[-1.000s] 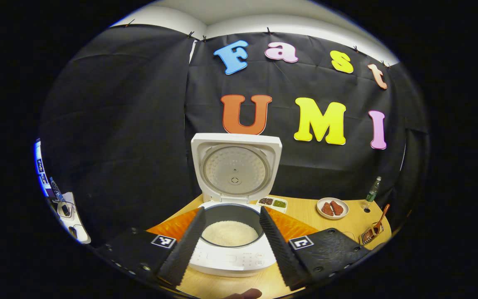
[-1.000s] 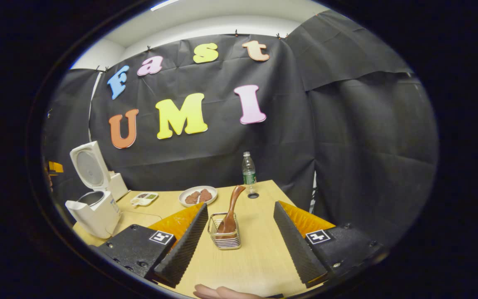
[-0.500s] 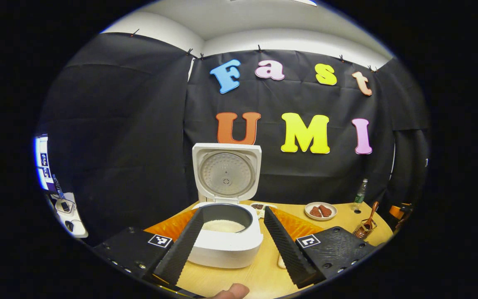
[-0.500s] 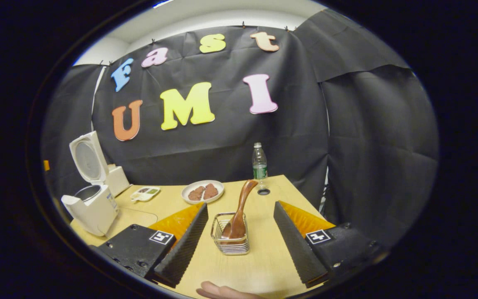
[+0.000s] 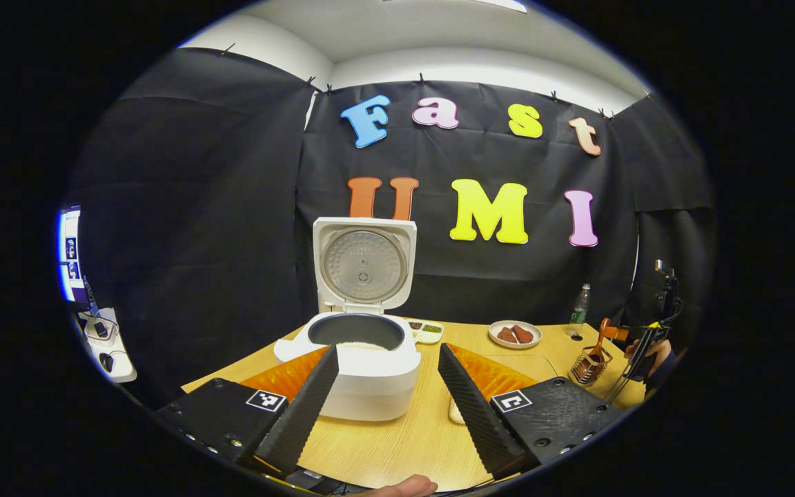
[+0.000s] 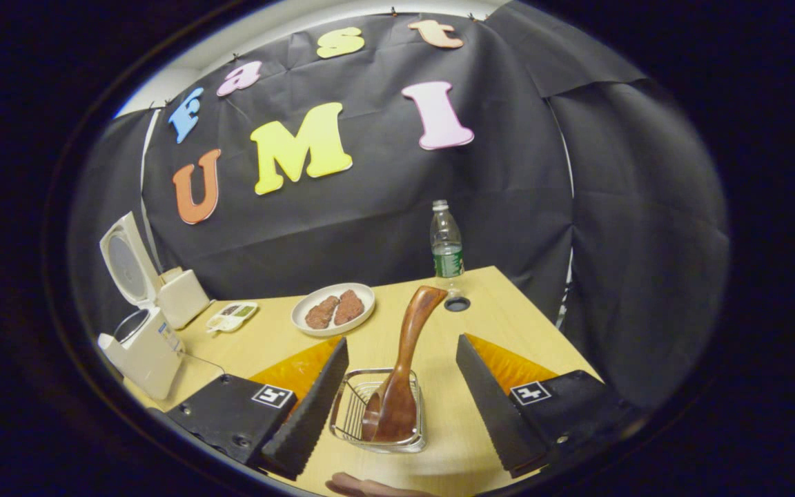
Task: Close the left gripper, press the button to open the rice cooker; take a wooden spoon from the chopstick holder with the right hand, scoop a spoonful of rice and pour it into the rice cooker, then put the wooden spoon back into the chopstick holder.
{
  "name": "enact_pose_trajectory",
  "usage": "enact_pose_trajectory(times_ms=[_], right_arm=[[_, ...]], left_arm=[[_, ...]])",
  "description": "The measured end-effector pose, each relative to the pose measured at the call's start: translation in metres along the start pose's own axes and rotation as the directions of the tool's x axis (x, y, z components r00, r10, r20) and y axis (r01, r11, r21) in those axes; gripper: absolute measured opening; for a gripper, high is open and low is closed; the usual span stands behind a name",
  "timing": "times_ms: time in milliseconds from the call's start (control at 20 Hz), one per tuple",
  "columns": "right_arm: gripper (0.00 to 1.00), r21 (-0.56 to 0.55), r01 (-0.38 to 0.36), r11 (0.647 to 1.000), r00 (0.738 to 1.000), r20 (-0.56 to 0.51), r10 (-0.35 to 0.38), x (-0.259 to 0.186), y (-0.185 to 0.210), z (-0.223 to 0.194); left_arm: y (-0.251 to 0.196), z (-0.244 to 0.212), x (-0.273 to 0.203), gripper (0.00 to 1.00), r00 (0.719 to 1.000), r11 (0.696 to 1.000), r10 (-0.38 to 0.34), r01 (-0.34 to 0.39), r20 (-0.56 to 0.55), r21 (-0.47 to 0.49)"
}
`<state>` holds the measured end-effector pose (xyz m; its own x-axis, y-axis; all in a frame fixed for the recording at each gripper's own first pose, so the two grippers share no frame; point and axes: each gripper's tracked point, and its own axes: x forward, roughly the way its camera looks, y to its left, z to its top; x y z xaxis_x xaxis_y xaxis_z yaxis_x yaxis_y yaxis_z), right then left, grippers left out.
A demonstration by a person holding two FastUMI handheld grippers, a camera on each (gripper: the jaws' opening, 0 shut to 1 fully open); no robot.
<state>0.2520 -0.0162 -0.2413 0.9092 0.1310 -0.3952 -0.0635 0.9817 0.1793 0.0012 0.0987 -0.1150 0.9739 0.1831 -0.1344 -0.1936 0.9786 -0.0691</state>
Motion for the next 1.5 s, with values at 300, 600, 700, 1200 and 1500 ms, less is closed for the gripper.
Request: enact_pose_trajectory(times_ms=[300, 600, 700, 1200, 1500], right_arm=[[0.89, 0.146, -0.047, 0.988, 0.99, -0.122, 0.066, 0.041, 0.001, -0.008], [0.66, 0.234, -0.042, 0.971, 0.976, -0.198, 0.09, 0.07, -0.008, -0.025], [0.6, 0.228, -0.049, 0.972, 0.975, -0.199, 0.096, 0.075, -0.007, -0.026], [0.13, 0.139, 0.01, 0.99, 0.995, -0.097, 0.004, 0.034, -0.001, 0.0], [0.13, 0.001, 0.074, 0.997, 0.996, 0.047, -0.074, -0.007, 0.033, 0.045]], left_arm=[[-0.009, -0.008, 0.009, 0.93, 1.0, 1.0, -0.011, 0.011, -0.005, 0.008], [-0.027, -0.006, 0.032, 0.93, 0.998, 0.998, -0.069, 0.069, 0.002, 0.008], [-0.028, -0.006, 0.035, 0.93, 0.997, 0.997, -0.077, 0.077, -0.009, 0.001], [-0.04, -0.012, 0.015, 0.93, 0.989, 0.989, -0.146, 0.146, -0.018, 0.006], [-0.032, -0.025, 0.013, 0.93, 0.986, 0.986, -0.166, 0.166, -0.029, 0.001]])
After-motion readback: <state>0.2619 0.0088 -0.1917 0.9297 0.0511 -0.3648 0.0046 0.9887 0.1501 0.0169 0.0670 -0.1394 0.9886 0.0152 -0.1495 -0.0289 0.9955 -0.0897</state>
